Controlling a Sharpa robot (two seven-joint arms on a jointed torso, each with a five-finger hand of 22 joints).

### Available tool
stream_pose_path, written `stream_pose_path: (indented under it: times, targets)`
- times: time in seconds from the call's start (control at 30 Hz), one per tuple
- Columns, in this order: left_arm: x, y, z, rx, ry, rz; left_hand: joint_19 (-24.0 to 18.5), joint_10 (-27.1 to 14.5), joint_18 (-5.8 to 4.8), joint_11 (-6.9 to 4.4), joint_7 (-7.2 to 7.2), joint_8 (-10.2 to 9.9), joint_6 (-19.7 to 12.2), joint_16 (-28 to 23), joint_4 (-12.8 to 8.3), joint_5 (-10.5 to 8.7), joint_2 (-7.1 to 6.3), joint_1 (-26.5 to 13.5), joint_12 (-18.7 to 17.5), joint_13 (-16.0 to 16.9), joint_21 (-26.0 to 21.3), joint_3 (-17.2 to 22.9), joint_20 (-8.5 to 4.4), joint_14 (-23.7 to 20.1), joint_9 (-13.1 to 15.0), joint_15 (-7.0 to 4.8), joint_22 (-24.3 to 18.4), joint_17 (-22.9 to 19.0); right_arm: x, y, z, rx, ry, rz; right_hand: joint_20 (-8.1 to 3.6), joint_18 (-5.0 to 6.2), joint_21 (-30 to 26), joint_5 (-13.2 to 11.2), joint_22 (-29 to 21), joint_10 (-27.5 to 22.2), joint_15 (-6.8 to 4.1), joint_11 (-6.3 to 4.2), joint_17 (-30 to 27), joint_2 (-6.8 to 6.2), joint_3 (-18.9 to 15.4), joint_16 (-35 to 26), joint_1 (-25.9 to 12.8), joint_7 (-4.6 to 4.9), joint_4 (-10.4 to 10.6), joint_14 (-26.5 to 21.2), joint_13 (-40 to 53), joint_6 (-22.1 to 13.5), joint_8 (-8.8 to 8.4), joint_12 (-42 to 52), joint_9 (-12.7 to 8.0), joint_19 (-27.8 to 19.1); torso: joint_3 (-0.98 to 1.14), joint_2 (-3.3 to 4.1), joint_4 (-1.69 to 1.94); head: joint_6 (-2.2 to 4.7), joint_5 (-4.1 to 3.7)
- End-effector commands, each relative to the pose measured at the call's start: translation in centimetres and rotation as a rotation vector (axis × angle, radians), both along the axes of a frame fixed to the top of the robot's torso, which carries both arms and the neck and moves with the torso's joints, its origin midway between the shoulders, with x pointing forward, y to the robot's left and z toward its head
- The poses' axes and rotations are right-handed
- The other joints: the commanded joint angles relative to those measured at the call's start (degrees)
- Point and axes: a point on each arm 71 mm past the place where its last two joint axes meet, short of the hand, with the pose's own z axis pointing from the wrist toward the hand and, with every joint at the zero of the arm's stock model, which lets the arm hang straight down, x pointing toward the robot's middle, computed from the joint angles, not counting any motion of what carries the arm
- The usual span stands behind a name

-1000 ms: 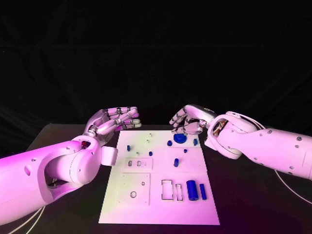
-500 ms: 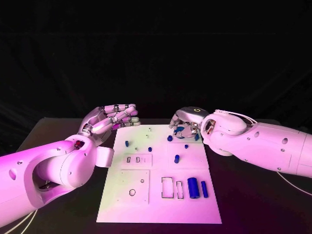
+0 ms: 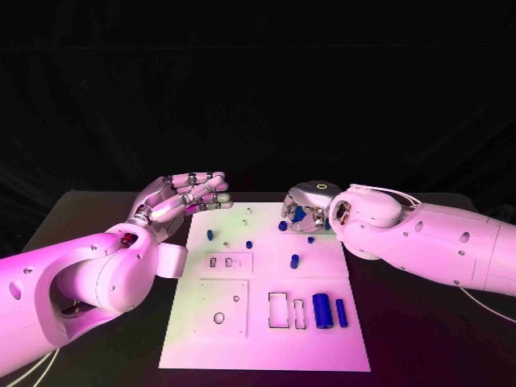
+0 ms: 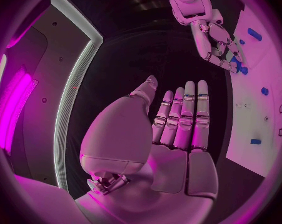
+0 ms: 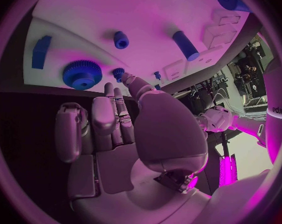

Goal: Assemble the parts on the task board

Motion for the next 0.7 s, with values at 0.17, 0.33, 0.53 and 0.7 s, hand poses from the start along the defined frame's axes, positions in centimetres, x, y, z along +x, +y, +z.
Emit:
stream_pose_path:
  times: [0.17,0.33,0.53,0.7]
  targets:
    - [-0.11,-0.22,0.28,-0.007,-0.010,-0.029,0.5,0.2,0.29,0.21,0.14,-0.4,0.4,-0.4,-0.2,0.19,0.27,0.0,-0.4,-0.1,0.3,0.0,-0.04,0.3,-0.1,0.13,0.1,0.0,0.00,0.32,-0.13,-0.032,-0.002,0.001,0.11,-1.51,2.3,-0.2,3.4,-0.1,0.11,-0.12,2.7,-0.74,0.7,3.0,-0.1,-0.12,0.6,2.8,0.3,-0.3,-0.21,0.5,0.3,1.8,0.20,0.46,0.18,-0.10,0.13]
    - [-0.06,-0.16,0.30,-0.006,-0.009,-0.028,0.5,0.2,0.29,0.21,0.14,-0.4,0.4,-0.4,-0.2,0.19,0.27,0.0,-0.4,-0.1,0.3,0.0,-0.04,0.3,-0.1,0.13,0.1,0.0,-0.01,0.45,-0.13,-0.031,-0.001,0.003,0.10,-1.80,3.4,-0.2,5.0,0.2,0.08,-0.20,4.2,-0.81,1.0,4.7,-0.1,-0.08,0.9,3.0,0.4,-0.3,-0.18,0.6,0.4,2.5,0.28,0.66,0.11,0.16,0.10]
    - [-0.02,-0.16,0.38,-0.006,-0.008,-0.031,0.5,0.2,0.28,0.24,0.16,-0.4,0.4,-0.5,-0.2,0.18,0.35,0.0,-0.5,-0.1,0.3,0.0,-0.06,0.3,-0.1,0.14,0.0,0.0,0.14,0.54,-0.19,-0.035,0.002,0.000,0.10,-1.86,3.6,-0.2,5.4,0.4,0.07,-0.24,4.5,-0.71,1.1,5.2,-0.1,-0.08,1.1,3.0,0.4,-0.4,-0.22,0.7,0.4,2.6,0.36,0.88,0.17,0.17,-0.09]
    - [-0.04,-0.21,0.46,-0.010,-0.009,-0.032,0.5,0.1,0.28,0.25,0.18,-0.5,0.4,-0.5,-0.2,0.18,0.43,0.0,-0.5,-0.1,0.3,0.0,-0.07,0.3,-0.1,0.15,0.0,0.0,0.33,0.72,-0.25,-0.039,0.005,0.000,0.10,-1.85,3.6,-0.2,5.4,0.5,0.05,-0.27,4.5,-0.62,1.3,5.2,-0.2,-0.04,1.2,2.9,0.4,-0.3,-0.19,0.8,0.5,2.6,0.41,1.03,0.27,0.19,0.00]
